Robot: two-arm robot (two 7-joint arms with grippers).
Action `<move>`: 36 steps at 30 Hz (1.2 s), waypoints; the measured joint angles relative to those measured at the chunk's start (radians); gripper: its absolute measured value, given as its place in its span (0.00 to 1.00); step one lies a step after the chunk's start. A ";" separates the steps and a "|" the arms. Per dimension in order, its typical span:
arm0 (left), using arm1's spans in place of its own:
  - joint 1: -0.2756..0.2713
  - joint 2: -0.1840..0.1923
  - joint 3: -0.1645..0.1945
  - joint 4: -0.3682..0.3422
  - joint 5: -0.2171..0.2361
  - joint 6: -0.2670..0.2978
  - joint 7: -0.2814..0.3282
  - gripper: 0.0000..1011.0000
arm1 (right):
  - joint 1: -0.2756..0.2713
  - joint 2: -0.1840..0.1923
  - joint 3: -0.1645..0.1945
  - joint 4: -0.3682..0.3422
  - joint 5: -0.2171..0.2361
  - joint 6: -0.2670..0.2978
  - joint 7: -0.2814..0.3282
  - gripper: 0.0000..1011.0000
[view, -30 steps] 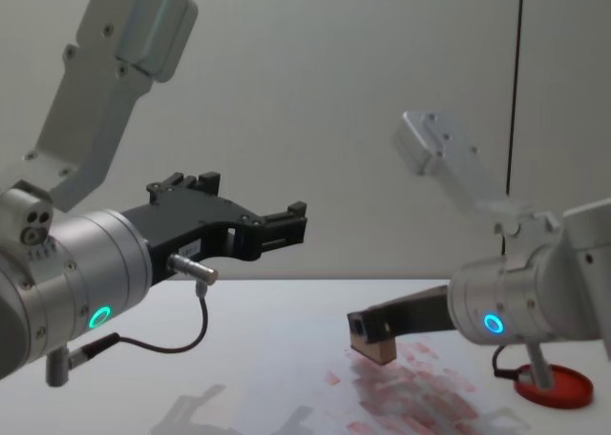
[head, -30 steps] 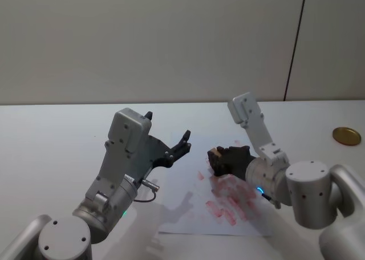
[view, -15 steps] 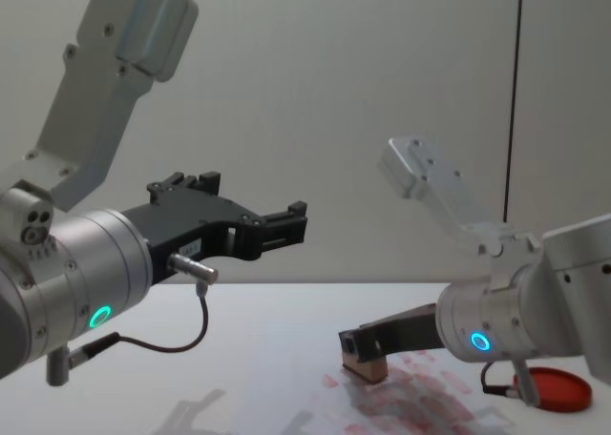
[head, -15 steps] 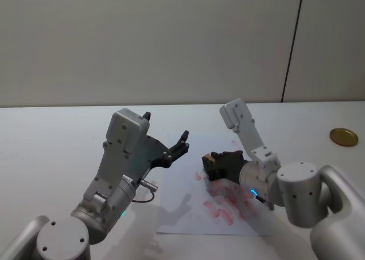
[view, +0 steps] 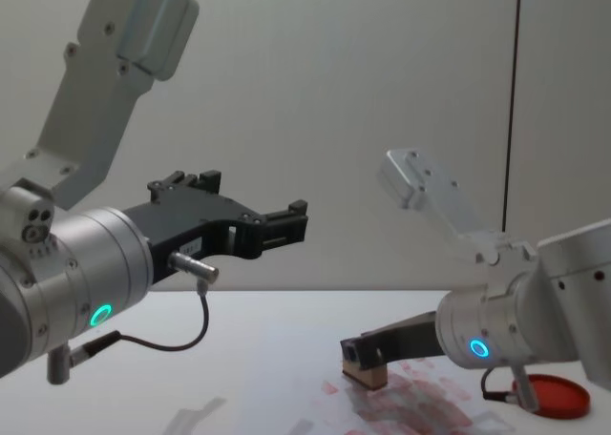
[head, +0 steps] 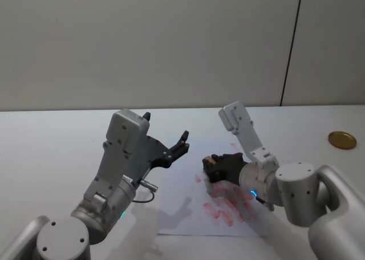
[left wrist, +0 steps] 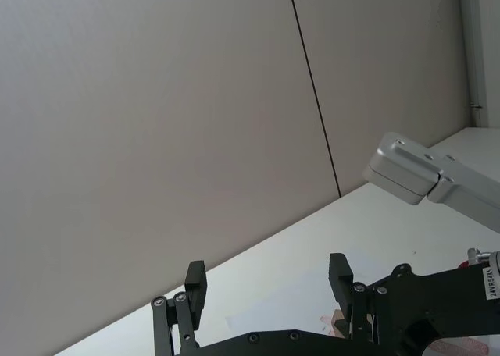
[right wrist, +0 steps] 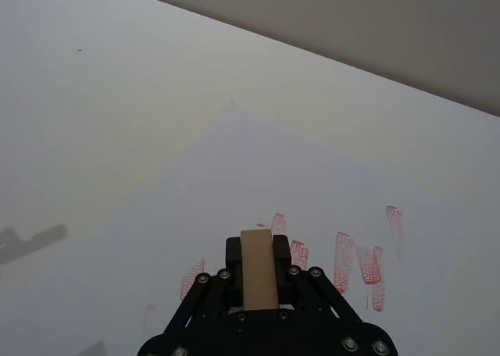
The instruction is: Use the one hand to pick up the stamp and affix it onto the A4 paper.
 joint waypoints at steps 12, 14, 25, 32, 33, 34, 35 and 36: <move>0.000 0.000 0.000 0.000 0.000 0.000 0.000 0.98 | 0.015 -0.005 0.002 0.041 -0.002 0.001 0.004 0.21; 0.000 0.000 0.000 0.000 0.000 0.000 0.000 0.98 | 0.016 -0.006 0.002 0.046 -0.002 0.001 0.004 0.21; 0.000 0.000 0.000 0.000 0.000 0.000 0.000 0.98 | 0.021 -0.008 0.002 0.060 -0.002 0.001 0.004 0.21; 0.000 0.000 0.000 0.000 0.000 0.000 0.000 0.98 | 0.010 -0.002 0.002 0.015 -0.004 -0.008 -0.007 0.21; 0.000 0.000 0.000 0.000 0.000 0.000 0.000 0.98 | 0.010 -0.002 0.002 0.015 -0.004 -0.008 -0.007 0.21; 0.000 0.000 0.000 0.000 0.000 0.000 0.000 0.98 | 0.006 0.000 0.002 0.002 -0.005 -0.013 -0.011 0.21; 0.000 0.000 0.000 0.000 0.000 0.000 0.000 0.98 | 0.004 0.001 0.002 -0.004 -0.005 -0.015 -0.013 0.21; 0.000 0.000 0.000 0.000 0.000 0.000 0.000 0.98 | 0.000 0.002 0.001 -0.011 -0.005 -0.018 -0.014 0.21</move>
